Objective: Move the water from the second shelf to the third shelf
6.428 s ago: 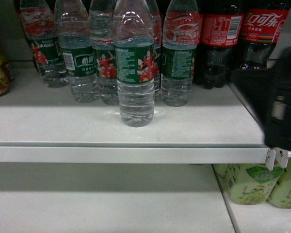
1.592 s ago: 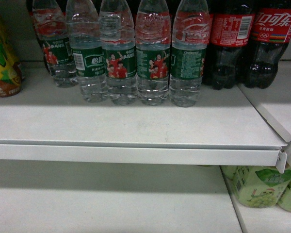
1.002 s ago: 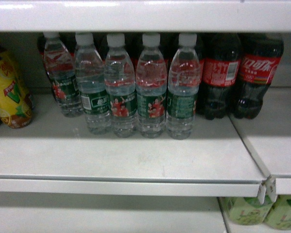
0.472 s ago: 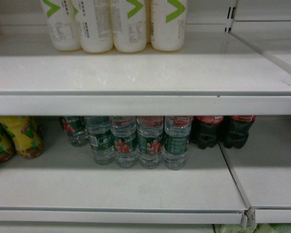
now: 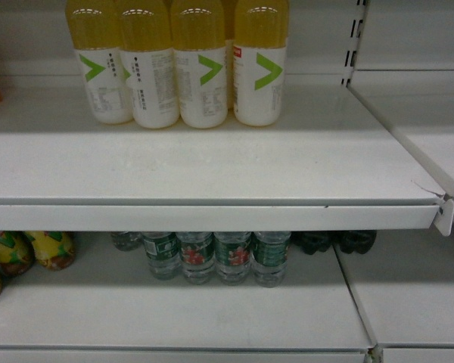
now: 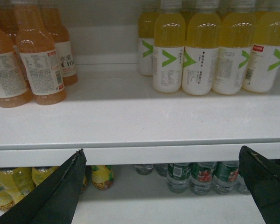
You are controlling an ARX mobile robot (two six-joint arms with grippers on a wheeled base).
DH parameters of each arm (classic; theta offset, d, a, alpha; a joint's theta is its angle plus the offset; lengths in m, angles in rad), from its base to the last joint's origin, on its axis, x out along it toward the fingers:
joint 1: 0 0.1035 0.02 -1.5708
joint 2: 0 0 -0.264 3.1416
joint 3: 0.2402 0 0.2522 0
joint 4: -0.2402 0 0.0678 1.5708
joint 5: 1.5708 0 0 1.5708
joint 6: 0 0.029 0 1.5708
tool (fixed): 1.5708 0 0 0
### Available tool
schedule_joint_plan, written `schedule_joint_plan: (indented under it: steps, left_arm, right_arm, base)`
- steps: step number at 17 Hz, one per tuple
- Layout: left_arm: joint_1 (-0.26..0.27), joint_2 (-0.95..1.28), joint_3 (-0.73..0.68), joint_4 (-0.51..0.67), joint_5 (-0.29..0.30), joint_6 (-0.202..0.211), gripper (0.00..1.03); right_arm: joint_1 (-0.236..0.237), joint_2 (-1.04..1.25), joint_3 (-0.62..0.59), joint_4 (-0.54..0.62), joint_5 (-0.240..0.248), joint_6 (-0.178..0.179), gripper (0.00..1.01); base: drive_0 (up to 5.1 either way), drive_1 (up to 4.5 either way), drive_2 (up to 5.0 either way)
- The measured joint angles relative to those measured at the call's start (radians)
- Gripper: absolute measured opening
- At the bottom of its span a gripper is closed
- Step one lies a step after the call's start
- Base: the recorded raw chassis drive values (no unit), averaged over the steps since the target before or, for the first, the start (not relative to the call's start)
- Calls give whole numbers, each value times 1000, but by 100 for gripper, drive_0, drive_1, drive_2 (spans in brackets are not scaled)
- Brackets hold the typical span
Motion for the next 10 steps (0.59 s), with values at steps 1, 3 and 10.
schedule_joint_plan:
  steps: [1,3,10]
  left_arm:
    - [0,0,0,-2,0,0,98]
    - [0,0,0,-2,0,0,98]
    - [0,0,0,-2,1,0,98]
  right_arm:
    - [0,-1,0,-2,0,0,42]
    - [0,-1,0,-4,0,0,42]
    - [0,-1,0,-5,8,0,42]
  base:
    - [0,0,0]
    - [0,0,0]
    - [0,0,0]
